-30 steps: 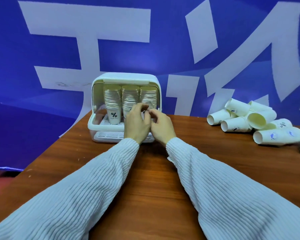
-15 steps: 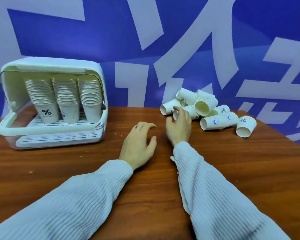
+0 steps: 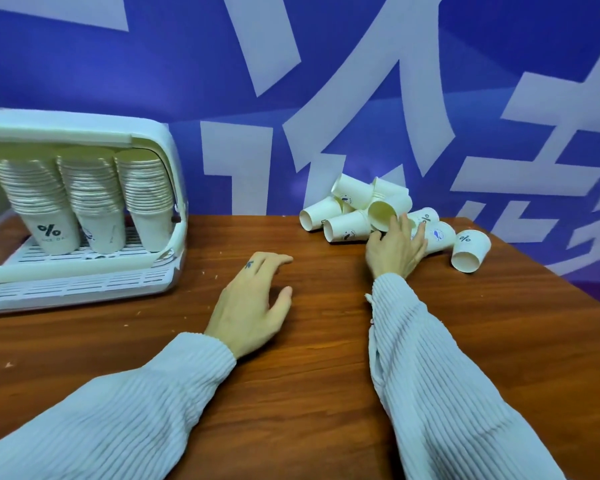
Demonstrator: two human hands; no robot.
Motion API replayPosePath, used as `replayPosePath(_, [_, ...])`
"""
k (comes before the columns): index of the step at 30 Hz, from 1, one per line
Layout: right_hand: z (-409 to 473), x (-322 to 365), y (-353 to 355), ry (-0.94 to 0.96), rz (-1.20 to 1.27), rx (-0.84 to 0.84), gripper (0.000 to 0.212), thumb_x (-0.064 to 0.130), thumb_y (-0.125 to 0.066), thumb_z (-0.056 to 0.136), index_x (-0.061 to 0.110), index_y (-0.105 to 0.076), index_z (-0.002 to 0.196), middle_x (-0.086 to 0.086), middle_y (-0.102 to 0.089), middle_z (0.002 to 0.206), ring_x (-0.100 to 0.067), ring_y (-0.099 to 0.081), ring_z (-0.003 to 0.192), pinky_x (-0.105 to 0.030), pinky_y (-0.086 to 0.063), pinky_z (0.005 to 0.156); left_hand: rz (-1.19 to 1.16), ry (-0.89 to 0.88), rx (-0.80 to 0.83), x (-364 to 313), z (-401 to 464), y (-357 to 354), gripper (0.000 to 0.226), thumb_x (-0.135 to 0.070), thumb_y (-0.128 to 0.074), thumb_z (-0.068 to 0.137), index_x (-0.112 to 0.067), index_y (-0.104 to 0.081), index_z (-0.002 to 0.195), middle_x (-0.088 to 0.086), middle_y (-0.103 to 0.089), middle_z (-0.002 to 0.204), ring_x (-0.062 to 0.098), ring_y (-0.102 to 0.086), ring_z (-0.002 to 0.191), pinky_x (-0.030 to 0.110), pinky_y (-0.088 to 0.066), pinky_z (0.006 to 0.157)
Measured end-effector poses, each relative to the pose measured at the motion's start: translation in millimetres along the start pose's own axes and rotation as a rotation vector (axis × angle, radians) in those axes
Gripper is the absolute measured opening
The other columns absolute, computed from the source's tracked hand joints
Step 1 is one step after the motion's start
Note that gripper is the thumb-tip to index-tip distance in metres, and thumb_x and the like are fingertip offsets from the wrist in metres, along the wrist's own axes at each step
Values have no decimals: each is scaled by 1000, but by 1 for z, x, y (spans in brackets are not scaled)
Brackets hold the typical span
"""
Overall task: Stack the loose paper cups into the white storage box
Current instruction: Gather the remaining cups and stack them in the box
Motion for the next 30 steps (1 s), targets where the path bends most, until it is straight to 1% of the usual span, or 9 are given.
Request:
replayPosePath(4, [-5, 10, 14, -9, 176, -202, 45, 22, -53, 96, 15, -60, 140, 3, -50, 155, -26, -34, 148, -48, -23, 123, 8, 12, -2, -2, 0, 3, 43, -32, -58, 97, -29, -50, 139, -14, -51, 134, 4, -56, 113, 27, -50, 96])
replayPosePath(7, [-29, 29, 30, 52, 569, -235, 37, 16, -54, 91, 12, -72, 122, -2, -66, 129, -21, -57, 123, -43, -44, 109, 19, -8, -29, -5, 2, 3, 53, -30, -65, 93, -27, -47, 142, -9, -47, 141, 8, -49, 127, 37, -50, 105])
replayPosePath(12, [-118, 72, 50, 283, 817, 320, 25, 10, -55, 82, 19, -79, 78, 7, -76, 83, -4, -66, 81, -22, -51, 76, 88, 65, 2, -6, 6, 1, 120, -31, -85, 72, -31, -5, 161, 6, -29, 162, 25, -30, 148, 49, -35, 117])
replayPosePath(14, [-124, 77, 51, 304, 839, 396, 22, 13, -58, 88, 19, -78, 87, 10, -76, 89, -6, -67, 86, -25, -51, 80, 59, 142, 9, -6, 5, 3, 118, -20, -83, 72, -34, -6, 160, 6, -44, 154, 32, -46, 137, 50, -43, 108])
replayPosePath(16, [-102, 67, 51, 197, 820, 226, 23, 20, -57, 93, 22, -76, 106, 11, -75, 105, -8, -65, 104, -30, -52, 95, 24, 182, 31, -8, 3, 5, 113, -19, -82, 75, -38, -9, 159, 1, -48, 153, 32, -49, 136, 47, -42, 106])
replayPosePath(18, [-68, 42, 50, 128, 514, 15, 39, 25, -56, 92, 25, -67, 130, 6, -65, 134, -17, -53, 129, -40, -42, 112, 0, 177, 64, -11, 2, 6, 112, -20, -82, 77, -39, -9, 159, -2, -44, 156, 30, -45, 140, 46, -40, 109])
replayPosePath(21, [-28, -4, 41, -29, 114, 25, 63, 34, -57, 95, 24, -42, 155, -6, -31, 166, -26, -24, 153, -46, -23, 123, 3, 123, 106, -15, 0, 5, 113, -22, -82, 77, -39, -7, 160, -2, -41, 159, 31, -47, 139, 43, -42, 108])
replayPosePath(26, [-1, -32, 33, -211, 96, 135, 68, 65, -55, 93, 40, -40, 154, -10, -7, 172, -32, -1, 159, -47, -7, 127, 1, 125, 112, -13, 1, 4, 114, -25, -82, 78, -45, -3, 157, -3, -41, 158, 30, -49, 136, 41, -44, 105])
replayPosePath(30, [-2, -25, 25, -182, 71, 139, 56, 71, -57, 87, 35, -63, 129, -13, -33, 162, -33, -12, 156, -47, -9, 127, 1, 125, 112, -11, 3, 3, 114, -27, -83, 79, -45, -2, 157, -3, -39, 158, 29, -50, 136, 38, -44, 105])
Point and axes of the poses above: each hand's wrist, its own z-axis towards the middle knuckle, its own y-axis out of the back of the hand, x = y × z, the point moved 1 cm from there along z, towards the middle knuckle
